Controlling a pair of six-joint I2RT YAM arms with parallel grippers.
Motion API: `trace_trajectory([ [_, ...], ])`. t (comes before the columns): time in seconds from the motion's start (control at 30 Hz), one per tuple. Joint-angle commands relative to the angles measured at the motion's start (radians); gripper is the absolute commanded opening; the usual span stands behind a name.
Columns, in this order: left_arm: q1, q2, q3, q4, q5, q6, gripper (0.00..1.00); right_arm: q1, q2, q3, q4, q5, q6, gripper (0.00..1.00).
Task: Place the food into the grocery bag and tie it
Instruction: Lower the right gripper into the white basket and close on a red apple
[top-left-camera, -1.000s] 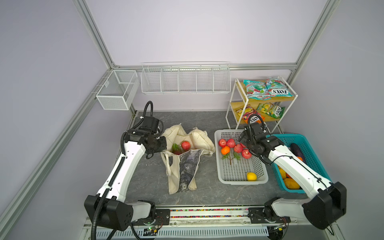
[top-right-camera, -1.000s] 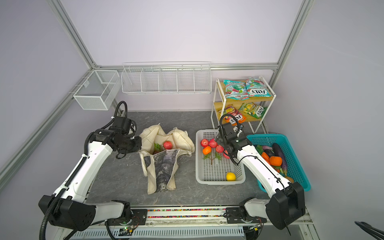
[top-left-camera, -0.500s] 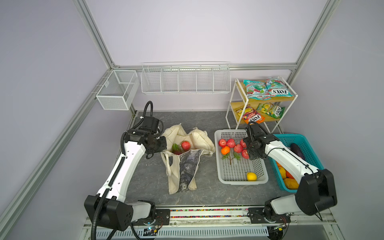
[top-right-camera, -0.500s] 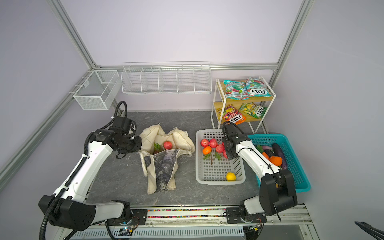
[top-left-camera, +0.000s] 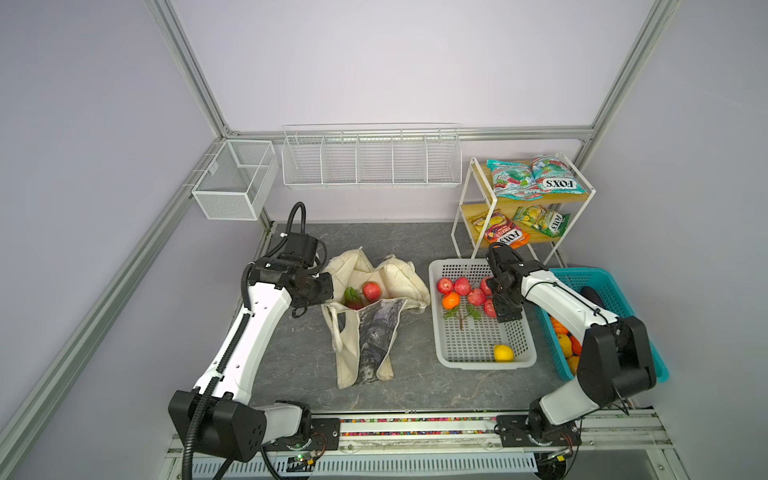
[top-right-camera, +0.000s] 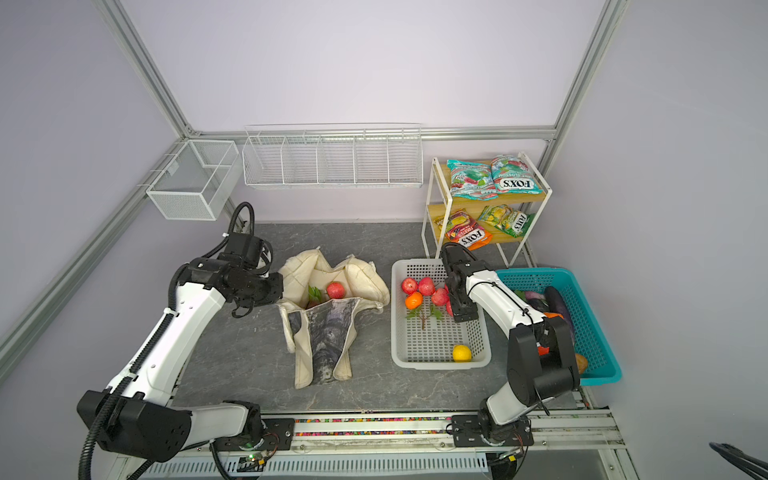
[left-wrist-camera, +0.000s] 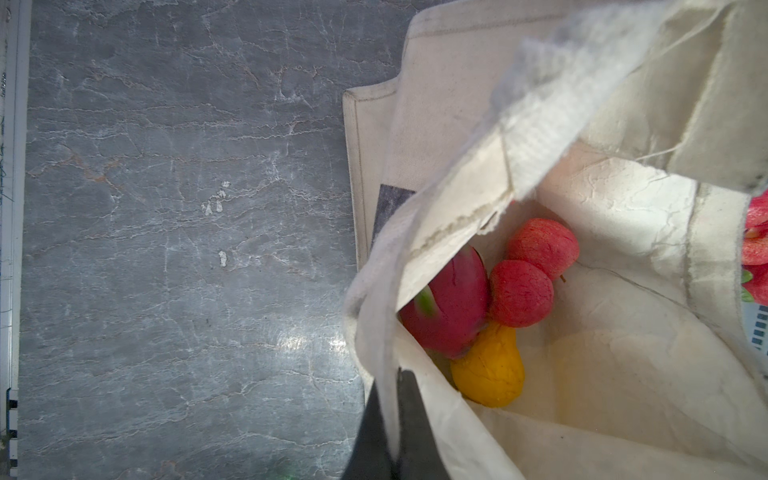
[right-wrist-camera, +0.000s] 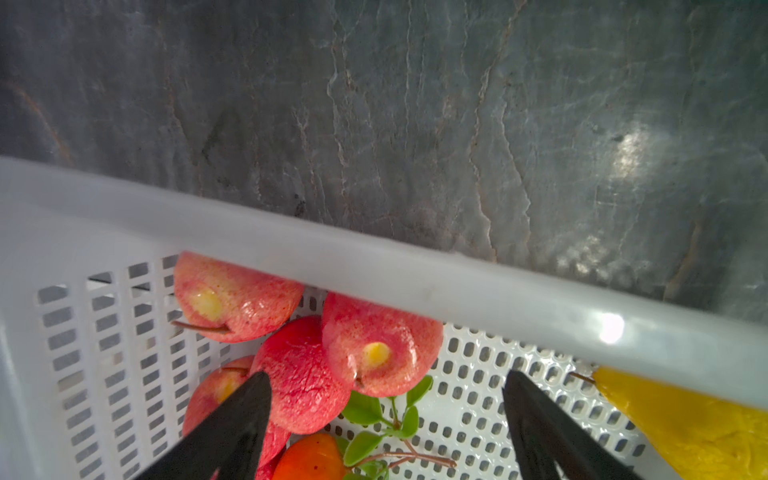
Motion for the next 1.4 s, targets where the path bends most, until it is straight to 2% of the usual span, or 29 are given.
trace_trajectory([
  [0.0, 0.004, 0.005, 0.025, -0.001, 0.007, 0.002, 0.0, -0.007, 0.025, -0.009, -0.018, -0.042, 0.08, 0.87],
  [0.23, 0.004, 0.014, 0.031, -0.003, 0.009, 0.003, 0.0, -0.009, 0.064, -0.005, 0.017, -0.072, 0.094, 0.86],
  [0.53, 0.004, 0.006, 0.021, -0.005, 0.003, 0.001, 0.0, -0.014, 0.113, 0.021, 0.017, -0.06, 0.099, 0.91],
  [0.83, 0.004, 0.0, 0.012, -0.003, -0.001, 0.001, 0.0, -0.021, 0.166, 0.012, 0.073, -0.075, 0.092, 0.83],
  [0.97, 0.004, -0.005, 0.009, 0.0, -0.002, 0.0, 0.0, -0.025, 0.196, 0.018, 0.089, -0.08, 0.069, 0.76],
  [1.23, 0.004, -0.011, -0.002, 0.005, -0.006, 0.001, 0.0, -0.025, 0.189, 0.028, 0.075, -0.066, 0.058, 0.48],
  [1.37, 0.004, -0.015, -0.008, 0.012, -0.004, 0.0, 0.0, -0.023, 0.163, 0.035, 0.061, -0.073, 0.047, 0.42],
])
